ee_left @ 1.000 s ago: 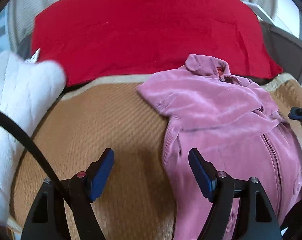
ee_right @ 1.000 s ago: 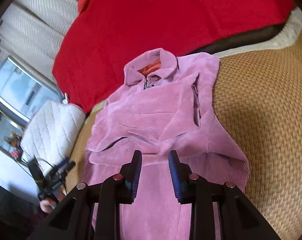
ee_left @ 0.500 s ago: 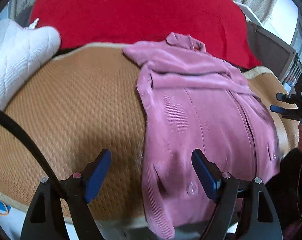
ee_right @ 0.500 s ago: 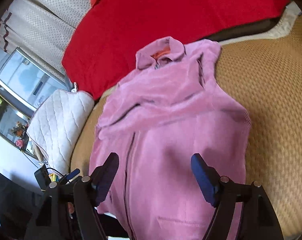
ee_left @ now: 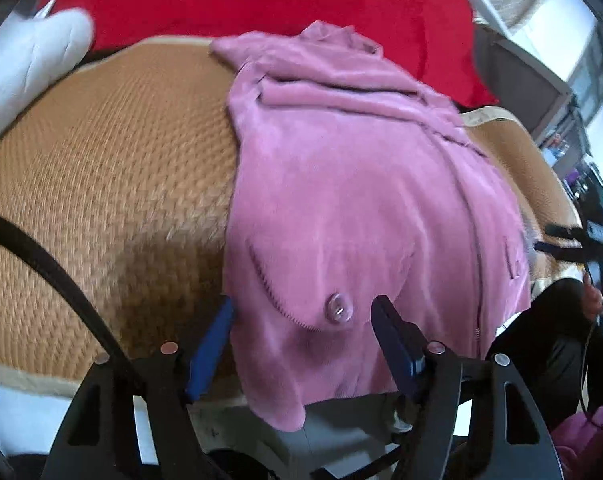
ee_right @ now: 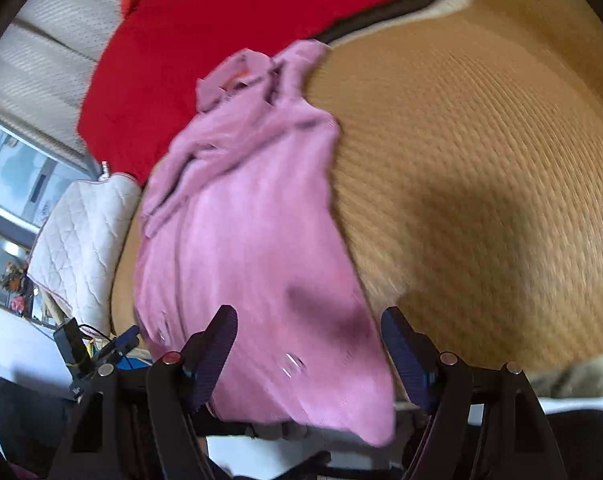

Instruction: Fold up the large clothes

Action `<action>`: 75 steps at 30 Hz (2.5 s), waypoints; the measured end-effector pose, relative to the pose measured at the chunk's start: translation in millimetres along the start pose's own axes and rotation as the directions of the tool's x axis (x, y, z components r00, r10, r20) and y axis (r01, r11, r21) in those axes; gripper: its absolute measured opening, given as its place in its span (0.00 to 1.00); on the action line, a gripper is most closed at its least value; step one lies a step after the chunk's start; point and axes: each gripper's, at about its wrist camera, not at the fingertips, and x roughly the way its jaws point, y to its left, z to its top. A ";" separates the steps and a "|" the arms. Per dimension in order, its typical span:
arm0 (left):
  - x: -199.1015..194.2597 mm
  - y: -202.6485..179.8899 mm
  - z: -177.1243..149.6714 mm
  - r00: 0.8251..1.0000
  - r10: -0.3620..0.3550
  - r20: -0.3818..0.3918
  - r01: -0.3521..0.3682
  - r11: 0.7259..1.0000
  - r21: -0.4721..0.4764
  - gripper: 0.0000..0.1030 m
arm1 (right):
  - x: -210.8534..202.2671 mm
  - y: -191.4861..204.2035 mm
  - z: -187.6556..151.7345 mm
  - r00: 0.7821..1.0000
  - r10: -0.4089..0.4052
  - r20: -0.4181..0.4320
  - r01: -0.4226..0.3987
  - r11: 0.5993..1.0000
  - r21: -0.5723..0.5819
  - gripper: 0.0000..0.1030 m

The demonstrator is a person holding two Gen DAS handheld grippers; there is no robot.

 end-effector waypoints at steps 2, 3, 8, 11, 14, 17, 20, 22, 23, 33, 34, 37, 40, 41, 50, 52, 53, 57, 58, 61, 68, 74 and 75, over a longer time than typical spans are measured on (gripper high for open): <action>2.3 2.9 -4.2 1.000 0.014 -0.020 -0.014 1.000 -0.025 0.72 | 3.1 -6.4 -8.2 0.999 -0.033 -0.027 0.033 0.999 0.010 0.76; 4.6 4.8 -7.9 0.999 0.010 -0.037 -0.011 0.999 -0.041 0.73 | 5.0 -8.6 -11.8 0.998 -0.042 -0.038 0.042 0.999 0.016 0.76; 14.5 9.1 -17.5 0.996 -0.013 -0.094 0.006 0.997 -0.071 0.74 | 30.2 -13.7 -24.5 0.992 -0.054 -0.116 0.060 0.997 0.048 0.76; 16.6 8.5 -21.5 0.994 -0.036 -0.104 0.028 0.996 -0.081 0.65 | 41.6 -5.8 -31.2 0.986 -0.104 -0.128 0.109 0.993 0.035 0.70; 16.6 4.8 -26.8 0.992 -0.067 -0.103 0.059 0.995 -0.079 0.34 | 42.2 7.0 -35.8 0.986 -0.111 -0.124 0.111 0.994 -0.006 0.45; 16.5 6.2 -29.6 0.993 -0.067 -0.101 0.057 0.994 -0.098 0.35 | 39.7 10.2 -36.2 0.985 -0.129 -0.117 0.127 0.992 -0.023 0.43; 15.5 20.3 -28.2 0.993 -0.042 -0.114 0.027 0.991 -0.127 0.72 | 41.5 -3.6 -37.3 0.973 -0.160 -0.164 0.163 0.987 0.002 0.53; 14.4 22.1 -32.9 0.993 -0.040 -0.111 0.025 0.991 -0.132 0.73 | 43.8 -10.2 -40.3 0.964 -0.177 -0.196 0.184 0.983 0.014 0.67; 13.6 23.0 -35.5 0.992 -0.050 -0.116 0.035 0.991 -0.127 0.73 | 45.0 -12.1 -42.8 0.965 -0.168 -0.202 0.174 0.985 0.014 0.67; 4.4 26.0 -36.7 0.988 -0.131 -0.082 0.121 0.986 -0.117 0.11 | 39.5 19.7 -59.2 0.961 -0.201 -0.191 0.180 0.976 -0.125 0.13; -1.3 31.5 -38.7 0.987 -0.146 -0.070 0.138 0.984 -0.110 0.11 | 34.4 27.0 -60.7 0.968 -0.182 -0.175 0.160 0.979 -0.128 0.13; -4.1 30.7 -38.2 0.984 -0.162 -0.070 0.155 0.984 -0.091 0.17 | 17.8 39.5 -55.0 0.990 -0.061 -0.131 0.046 0.992 -0.122 0.13; 4.8 31.2 -39.3 0.987 -0.103 -0.125 0.093 0.992 -0.090 0.73 | 22.8 30.5 -50.8 0.988 -0.046 -0.148 0.033 0.995 -0.092 0.17; 5.2 31.4 -41.7 0.988 -0.086 -0.127 0.076 0.994 -0.083 0.74 | 26.5 26.8 -49.8 0.986 -0.046 -0.159 0.035 0.997 -0.069 0.17; 3.0 25.6 -38.8 0.981 -0.168 -0.096 0.157 0.981 -0.109 0.08 | 34.0 25.5 -55.9 0.986 -0.038 -0.161 0.035 0.999 -0.025 0.14; -8.0 27.1 -32.0 0.973 -0.225 -0.054 0.219 0.970 -0.106 0.08 | 28.8 37.4 -51.1 0.990 -0.011 -0.138 0.005 0.999 -0.042 0.11; -13.8 28.7 -28.5 0.968 -0.248 -0.038 0.243 0.965 -0.102 0.07 | 22.0 43.1 -43.3 0.993 0.024 -0.119 -0.030 0.998 -0.048 0.10; -42.1 29.1 -3.1 0.948 -0.318 0.032 0.319 0.945 -0.072 0.07 | -0.9 56.3 -17.2 0.994 0.097 -0.046 -0.100 0.992 -0.075 0.09; -51.6 31.2 7.7 0.942 -0.332 0.057 0.335 0.940 -0.065 0.07 | -6.7 62.8 -6.0 0.994 0.105 -0.023 -0.107 0.990 -0.089 0.09; -72.8 41.0 44.1 0.922 -0.365 0.128 0.373 0.927 -0.046 0.07 | -18.3 69.3 27.1 0.991 0.120 0.052 -0.113 0.987 -0.114 0.08; -68.8 33.9 134.6 0.921 -0.347 0.180 0.348 0.937 0.027 0.07 | -29.7 73.1 131.4 0.972 0.113 0.204 -0.103 0.993 -0.058 0.07; -48.5 17.6 126.1 0.901 -0.395 0.178 0.396 0.918 0.029 0.07 | -9.6 55.9 114.9 0.994 0.096 0.045 -0.096 0.995 -0.006 0.11; -47.1 17.2 121.6 0.902 -0.394 0.176 0.396 0.918 0.021 0.07 | -7.3 49.2 102.2 0.996 0.088 0.034 -0.088 0.996 0.005 0.18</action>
